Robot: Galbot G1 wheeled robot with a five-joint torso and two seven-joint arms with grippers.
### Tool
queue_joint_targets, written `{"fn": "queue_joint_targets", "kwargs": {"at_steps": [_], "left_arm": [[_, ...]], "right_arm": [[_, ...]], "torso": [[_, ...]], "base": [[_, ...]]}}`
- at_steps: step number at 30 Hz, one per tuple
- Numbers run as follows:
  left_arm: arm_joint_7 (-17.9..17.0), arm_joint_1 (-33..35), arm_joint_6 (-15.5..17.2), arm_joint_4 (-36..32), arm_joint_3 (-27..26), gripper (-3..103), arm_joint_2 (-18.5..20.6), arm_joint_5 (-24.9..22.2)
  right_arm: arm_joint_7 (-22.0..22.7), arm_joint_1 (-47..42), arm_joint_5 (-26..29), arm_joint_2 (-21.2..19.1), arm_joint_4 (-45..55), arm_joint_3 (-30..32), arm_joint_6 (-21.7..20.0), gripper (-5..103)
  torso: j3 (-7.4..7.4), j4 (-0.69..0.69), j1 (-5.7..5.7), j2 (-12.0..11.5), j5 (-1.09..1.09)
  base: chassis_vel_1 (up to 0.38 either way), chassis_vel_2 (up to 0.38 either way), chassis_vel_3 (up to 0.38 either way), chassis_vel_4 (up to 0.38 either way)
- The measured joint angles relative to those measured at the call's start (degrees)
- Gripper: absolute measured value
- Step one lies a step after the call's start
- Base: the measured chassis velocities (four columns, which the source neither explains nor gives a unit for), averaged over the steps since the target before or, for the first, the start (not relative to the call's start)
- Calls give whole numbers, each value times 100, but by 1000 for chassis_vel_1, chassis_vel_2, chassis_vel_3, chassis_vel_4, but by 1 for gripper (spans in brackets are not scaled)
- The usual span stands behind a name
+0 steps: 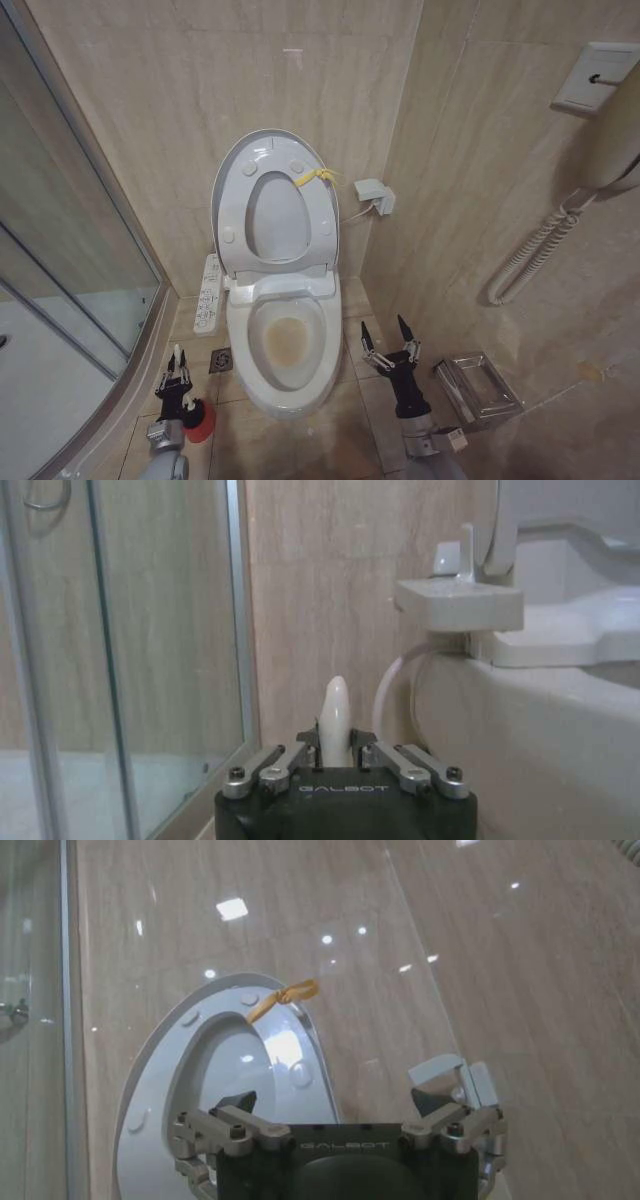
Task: Open the toilet lid, clean the toilet bowl with a toilet brush, close the toilet lid, and flush.
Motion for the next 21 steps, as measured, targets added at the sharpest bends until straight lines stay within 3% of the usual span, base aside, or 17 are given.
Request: {"fn": "queue_joint_targets", "kwargs": {"at_steps": [7,8,13,14,16,17,18,20,21], "left_arm": [[-59,159,87,-83,-5,20,-13,61],[-61,236,107,-168,-1,37,-14,56],[-142,595,143,-672,-17,37,-14,79],[-179,731,136,-857,-37,64,-6,115],[-193,789,130,-932,-46,64,-2,130],[-333,1263,122,-1666,-102,64,54,172],[-333,1263,122,-1666,-102,64,54,172],[-504,1731,207,-2457,-186,64,132,73],[-578,1890,273,-2815,-249,91,161,0]], "right_arm": [[-10,-20,-1,-6,37,0,11,100],[-12,-28,-1,-6,47,1,12,100],[-17,-44,-2,-9,88,3,15,100],[-18,-47,-2,-10,96,3,16,100],[-17,-48,-2,-10,99,3,16,100],[9,-44,-3,-20,110,2,9,100],[9,-44,-3,-20,110,2,9,100],[179,4,-6,-24,108,1,-39,100],[279,35,-18,-21,108,0,-81,100]], "torso": [[0,0,0,0,2],[0,0,0,0,1],[0,-1,0,1,1],[0,-1,0,1,1],[0,0,0,1,1],[-1,-1,0,1,0],[-1,-1,0,1,0],[0,2,0,1,-1],[-1,1,0,1,0]], "base": [[0,0,0,0],[0,0,0,0],[0,0,0,0],[0,0,0,0],[0,0,0,0],[0,0,0,0],[0,0,0,0],[0,0,0,0],[0,0,0,0]]}}
